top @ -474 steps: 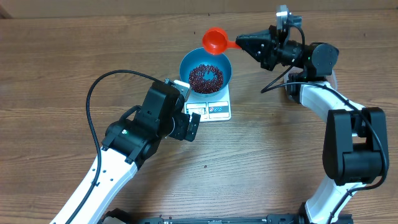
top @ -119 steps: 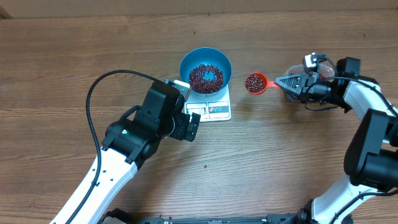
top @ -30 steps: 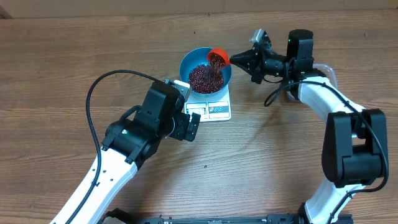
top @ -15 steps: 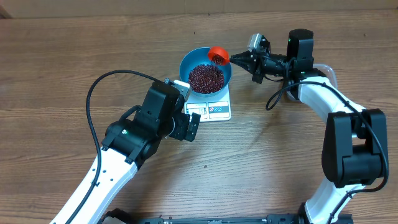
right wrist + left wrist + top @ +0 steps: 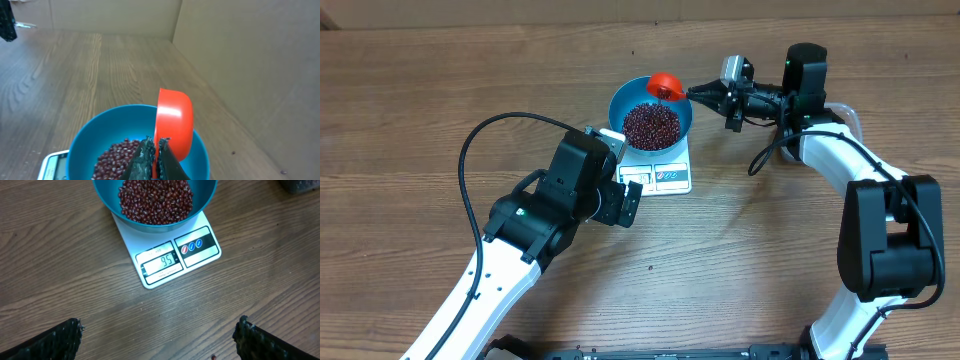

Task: Scoop item into bowl and weigh 150g on scale
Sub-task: 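Tip the red cup to pour beans into the teal bowl, then hold the red cup inverted over the bowl, shaking out remaining beans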

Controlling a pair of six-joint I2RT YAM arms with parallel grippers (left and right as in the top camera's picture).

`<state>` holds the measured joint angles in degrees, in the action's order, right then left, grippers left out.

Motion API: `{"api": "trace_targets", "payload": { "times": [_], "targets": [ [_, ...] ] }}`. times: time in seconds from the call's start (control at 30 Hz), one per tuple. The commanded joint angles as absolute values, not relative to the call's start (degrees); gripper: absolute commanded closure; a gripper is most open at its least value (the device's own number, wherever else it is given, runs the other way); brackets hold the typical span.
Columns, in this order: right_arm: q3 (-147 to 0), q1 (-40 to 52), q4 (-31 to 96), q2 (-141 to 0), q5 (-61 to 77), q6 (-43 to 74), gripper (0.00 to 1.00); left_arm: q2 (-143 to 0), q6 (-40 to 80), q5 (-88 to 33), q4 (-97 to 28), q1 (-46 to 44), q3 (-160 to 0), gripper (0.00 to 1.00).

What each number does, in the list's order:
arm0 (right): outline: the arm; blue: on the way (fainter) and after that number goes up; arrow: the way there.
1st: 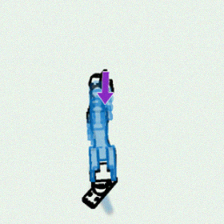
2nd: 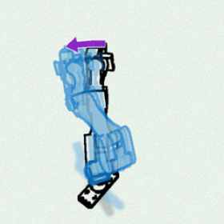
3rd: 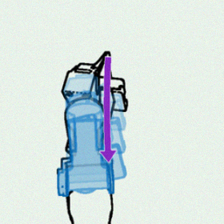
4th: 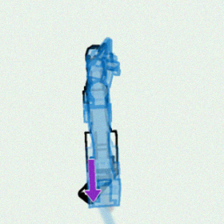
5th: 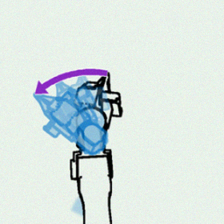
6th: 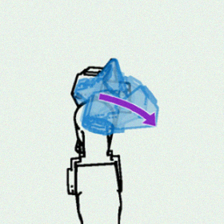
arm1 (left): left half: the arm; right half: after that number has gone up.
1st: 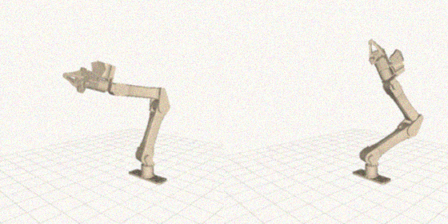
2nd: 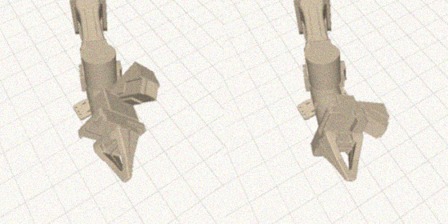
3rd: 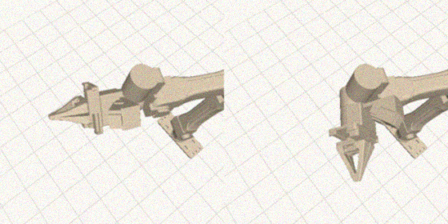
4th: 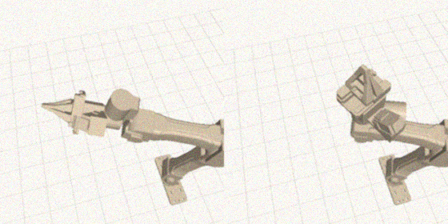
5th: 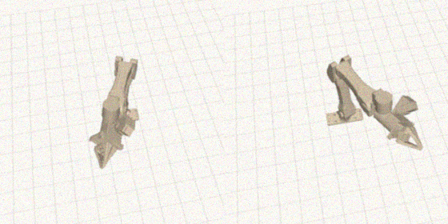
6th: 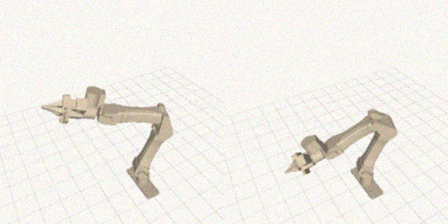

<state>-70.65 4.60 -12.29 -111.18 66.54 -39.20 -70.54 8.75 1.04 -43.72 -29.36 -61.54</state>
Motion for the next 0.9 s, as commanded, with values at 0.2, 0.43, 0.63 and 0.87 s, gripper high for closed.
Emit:
{"api": "trace_targets", "payload": {
  "times": [0.2,0.43,0.63,0.87],
  "targets": [
    [-70.3,4.7,-12.8,-111.2,66.6,-38.9,0.96,-70.6,7.7,0.4,-43.5,-29.3,-62.9,0.0],
    [-70.3,4.9,-10.6,-111.2,67.8,-37.1,0.96,-70.6,7.7,0.4,-43.5,-29.3,-62.9,0.0],
    [-70.3,4.9,-10.1,-111.2,67.9,-31.7,0.96,-70.6,7.7,0.4,-43.5,-29.3,-62.9,0.0],
    [-70.3,4.8,-10.2,-111.2,67.9,-24.4,0.96,-70.6,7.7,0.4,-43.5,-29.3,-62.9,0.0]
  ]
}}
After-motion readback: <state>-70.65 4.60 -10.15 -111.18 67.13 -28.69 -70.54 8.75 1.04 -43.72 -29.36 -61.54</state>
